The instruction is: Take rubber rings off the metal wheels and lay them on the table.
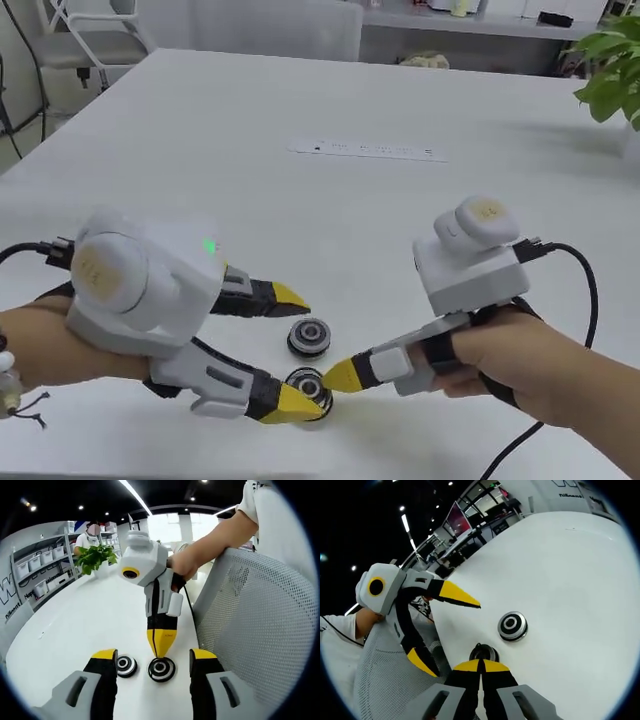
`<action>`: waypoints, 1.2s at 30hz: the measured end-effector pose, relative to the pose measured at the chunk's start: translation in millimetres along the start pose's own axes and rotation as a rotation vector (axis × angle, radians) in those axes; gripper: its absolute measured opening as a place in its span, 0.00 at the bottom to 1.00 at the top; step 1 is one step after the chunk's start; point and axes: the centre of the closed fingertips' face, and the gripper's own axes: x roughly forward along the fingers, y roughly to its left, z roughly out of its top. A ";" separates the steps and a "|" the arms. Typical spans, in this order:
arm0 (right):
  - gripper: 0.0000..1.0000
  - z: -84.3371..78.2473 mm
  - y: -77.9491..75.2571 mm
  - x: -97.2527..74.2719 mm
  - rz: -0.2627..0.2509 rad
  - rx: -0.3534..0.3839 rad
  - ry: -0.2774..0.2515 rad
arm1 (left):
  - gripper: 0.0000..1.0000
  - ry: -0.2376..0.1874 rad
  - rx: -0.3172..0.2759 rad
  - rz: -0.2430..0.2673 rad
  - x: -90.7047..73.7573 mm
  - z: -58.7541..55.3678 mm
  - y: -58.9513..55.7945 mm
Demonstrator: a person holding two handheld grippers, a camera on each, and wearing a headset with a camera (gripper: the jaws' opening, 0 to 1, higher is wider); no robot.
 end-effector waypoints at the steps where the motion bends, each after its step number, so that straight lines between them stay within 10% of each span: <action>1: 0.00 0.6 0.3 -0.2 0.002 0.000 -0.002 | 0.60 -0.002 -0.012 0.002 -1.8 1.6 0.9; 12: 0.00 7.5 4.8 -3.8 0.022 0.007 -0.034 | 0.81 -0.049 -0.069 0.046 -36.3 19.1 8.7; 18: 0.00 9.6 5.9 -5.2 0.010 -0.014 -0.038 | 0.97 -0.058 -0.111 0.082 -63.8 15.4 9.8; 36: 0.00 20.8 10.3 -12.3 0.026 -0.014 -0.089 | 0.99 -0.076 -0.236 0.275 -124.9 -15.3 -0.4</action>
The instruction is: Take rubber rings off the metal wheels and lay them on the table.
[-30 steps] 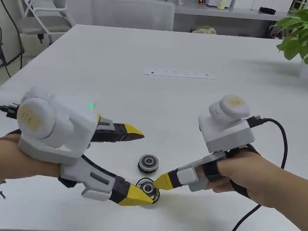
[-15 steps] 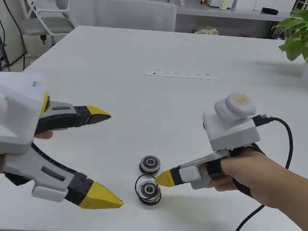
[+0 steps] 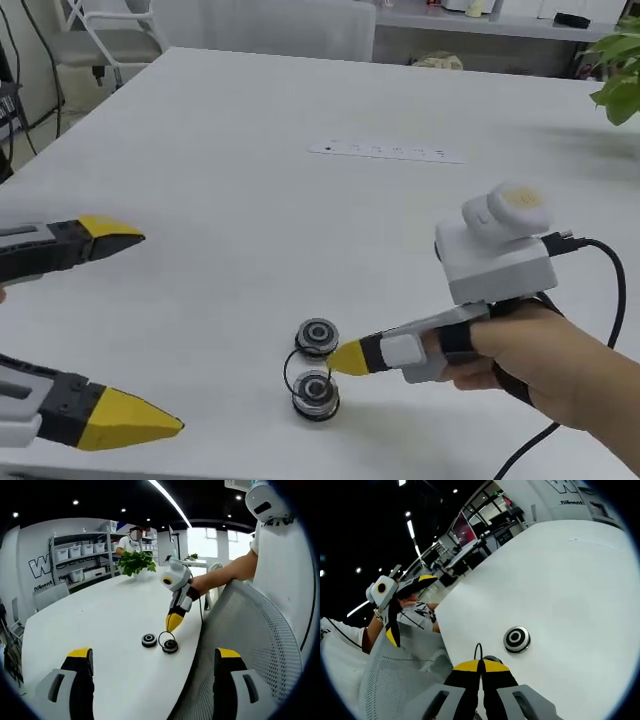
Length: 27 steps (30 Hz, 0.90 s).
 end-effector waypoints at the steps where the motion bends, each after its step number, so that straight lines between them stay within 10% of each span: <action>1: 0.00 1.3 0.1 -0.8 0.002 0.005 -0.008 | 0.99 0.005 -0.007 0.002 -0.9 -3.4 -0.9; 27: 0.00 36.4 41.0 -5.6 0.061 -0.036 -0.150 | 0.97 0.040 -0.067 0.008 1.1 -26.1 -9.6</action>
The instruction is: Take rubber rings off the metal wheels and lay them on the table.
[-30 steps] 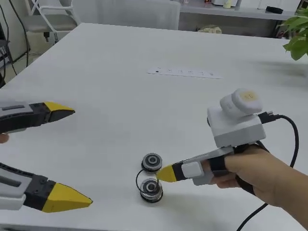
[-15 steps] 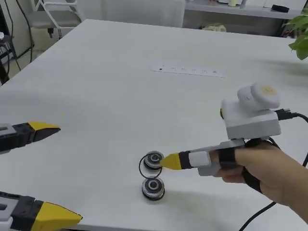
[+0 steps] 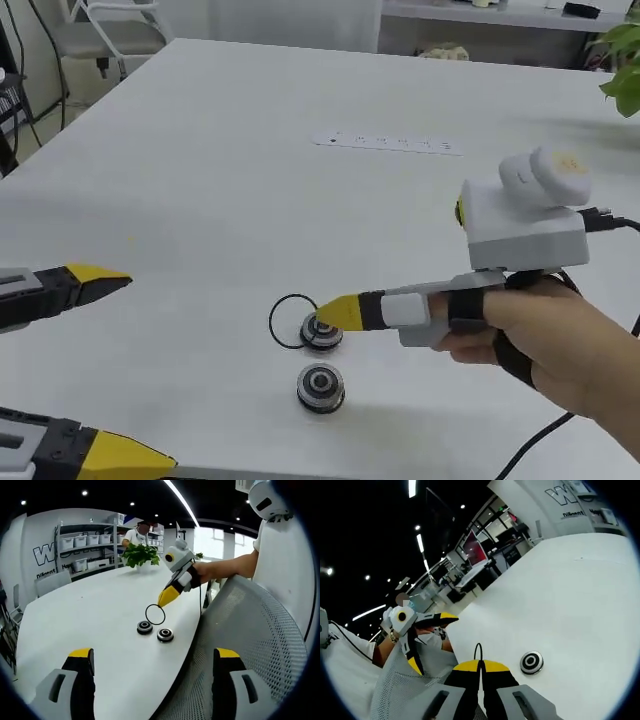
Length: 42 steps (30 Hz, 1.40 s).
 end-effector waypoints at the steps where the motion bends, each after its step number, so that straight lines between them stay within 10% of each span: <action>1: 0.00 1.2 1.9 1.1 0.002 -0.009 -0.003 | 0.97 0.004 0.002 0.000 0.1 -0.6 0.0; 18: 0.00 -17.1 27.6 33.0 0.030 -0.200 0.104 | 0.95 0.023 -0.003 -0.010 1.7 -3.8 -2.7; 42: 0.00 -44.3 -13.7 50.6 -0.100 -0.195 0.166 | 0.93 0.030 -0.006 -0.021 1.6 -5.1 -4.4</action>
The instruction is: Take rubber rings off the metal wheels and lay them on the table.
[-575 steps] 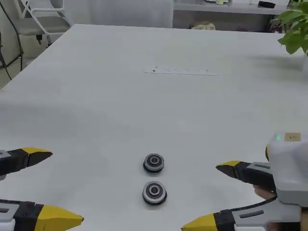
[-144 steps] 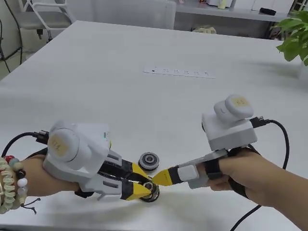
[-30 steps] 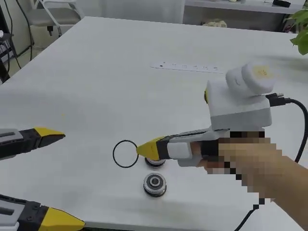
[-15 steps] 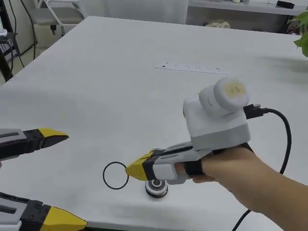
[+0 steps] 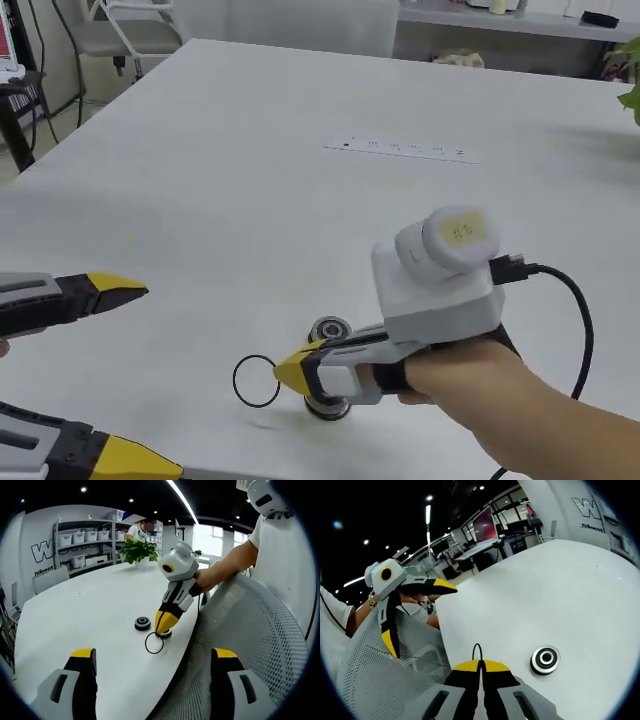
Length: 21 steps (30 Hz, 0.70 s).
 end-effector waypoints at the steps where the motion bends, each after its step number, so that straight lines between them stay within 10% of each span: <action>1: 0.00 -0.8 -0.7 0.4 -0.003 0.001 0.002 | 0.92 -0.001 0.001 0.001 0.0 0.1 0.2; 21: 0.00 -12.8 -10.9 10.1 -0.052 -0.075 0.054 | 0.92 -0.009 -0.013 0.007 0.1 0.3 1.7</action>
